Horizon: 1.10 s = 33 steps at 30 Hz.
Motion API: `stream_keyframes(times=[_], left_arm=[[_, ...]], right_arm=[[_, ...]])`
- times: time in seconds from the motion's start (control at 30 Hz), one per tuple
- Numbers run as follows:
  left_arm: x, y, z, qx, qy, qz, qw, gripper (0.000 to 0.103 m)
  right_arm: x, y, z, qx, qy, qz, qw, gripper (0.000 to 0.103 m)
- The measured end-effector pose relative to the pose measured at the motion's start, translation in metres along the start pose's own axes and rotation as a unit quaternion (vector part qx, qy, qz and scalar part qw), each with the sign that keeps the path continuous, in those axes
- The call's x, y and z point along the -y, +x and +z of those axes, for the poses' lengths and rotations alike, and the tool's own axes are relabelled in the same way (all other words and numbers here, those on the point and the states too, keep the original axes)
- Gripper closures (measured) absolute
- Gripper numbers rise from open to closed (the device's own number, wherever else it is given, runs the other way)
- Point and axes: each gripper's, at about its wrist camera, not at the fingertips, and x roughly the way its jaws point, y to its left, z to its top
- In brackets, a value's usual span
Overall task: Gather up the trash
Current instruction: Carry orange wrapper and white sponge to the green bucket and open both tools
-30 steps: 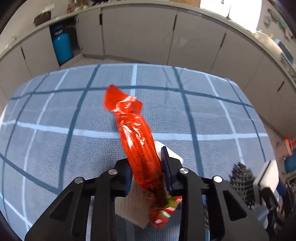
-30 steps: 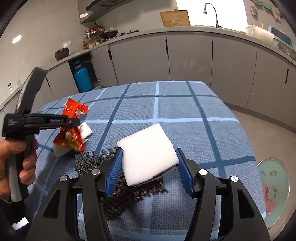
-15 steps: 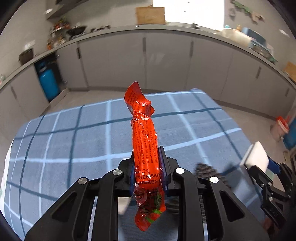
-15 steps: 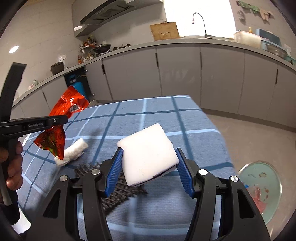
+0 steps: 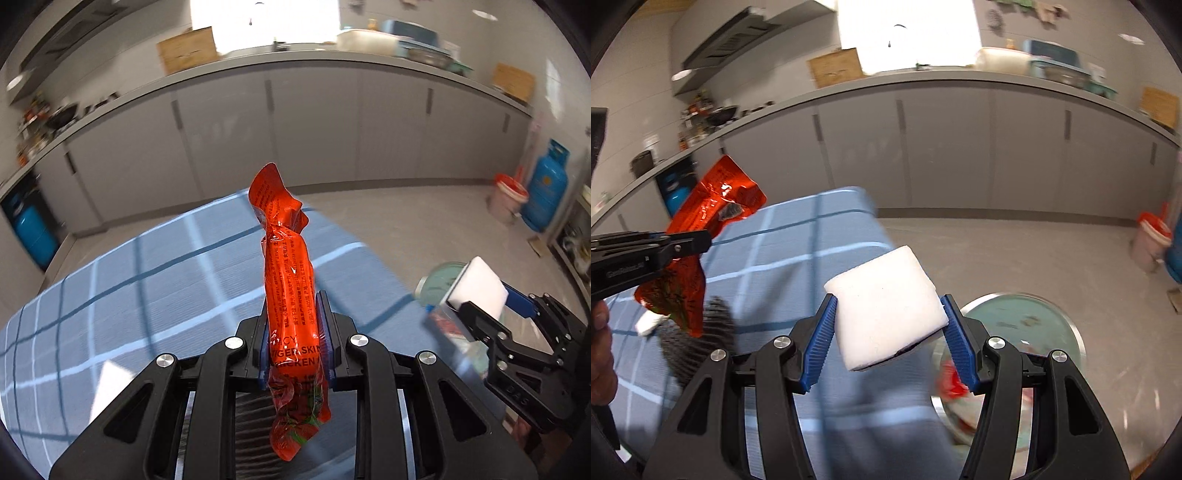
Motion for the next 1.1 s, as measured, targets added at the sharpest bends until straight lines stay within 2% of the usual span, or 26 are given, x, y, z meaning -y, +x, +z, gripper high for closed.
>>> stream_keyframes(times=[0.37, 0.53, 0.77, 0.87, 0.9, 0.93, 0.97, 1.0, 1.1], left_arm=[[0.103, 0.028, 0.016, 0.002, 0.057, -0.069, 0.996, 0.08], [0.143, 0.046, 0.012, -0.009, 0.077, -0.096, 0.9924, 0.08], [0.173, 0.072, 0.004, -0.031, 0.089, -0.118, 0.9885, 0.08], [0.181, 0.083, 0.0, -0.044, 0.096, -0.125, 0.9866, 0.08], [0.183, 0.087, -0.001, -0.049, 0.098, -0.123, 0.9863, 0.08], [0.183, 0.093, -0.003, -0.059, 0.096, -0.123, 0.9859, 0.078], [0.183, 0.096, -0.004, -0.061, 0.094, -0.122, 0.9861, 0.063], [0.183, 0.097, -0.005, -0.061, 0.094, -0.118, 0.9867, 0.056], [0.183, 0.097, -0.007, -0.058, 0.102, -0.109, 0.9871, 0.051]], right_arm=[[0.09, 0.017, -0.018, -0.026, 0.043, -0.082, 0.995, 0.045], [0.119, 0.024, -0.03, -0.036, 0.057, -0.102, 0.992, 0.045], [0.141, 0.039, -0.04, -0.047, 0.074, -0.11, 0.99, 0.044], [0.146, 0.048, -0.045, -0.047, 0.073, -0.107, 0.99, 0.038], [0.15, 0.052, -0.047, -0.05, 0.075, -0.109, 0.99, 0.029], [0.152, 0.055, -0.049, -0.054, 0.079, -0.107, 0.99, 0.023], [0.154, 0.057, -0.05, -0.055, 0.081, -0.109, 0.989, 0.023], [0.156, 0.059, -0.053, -0.058, 0.084, -0.115, 0.988, 0.022], [0.16, 0.059, -0.059, -0.064, 0.093, -0.122, 0.986, 0.021]])
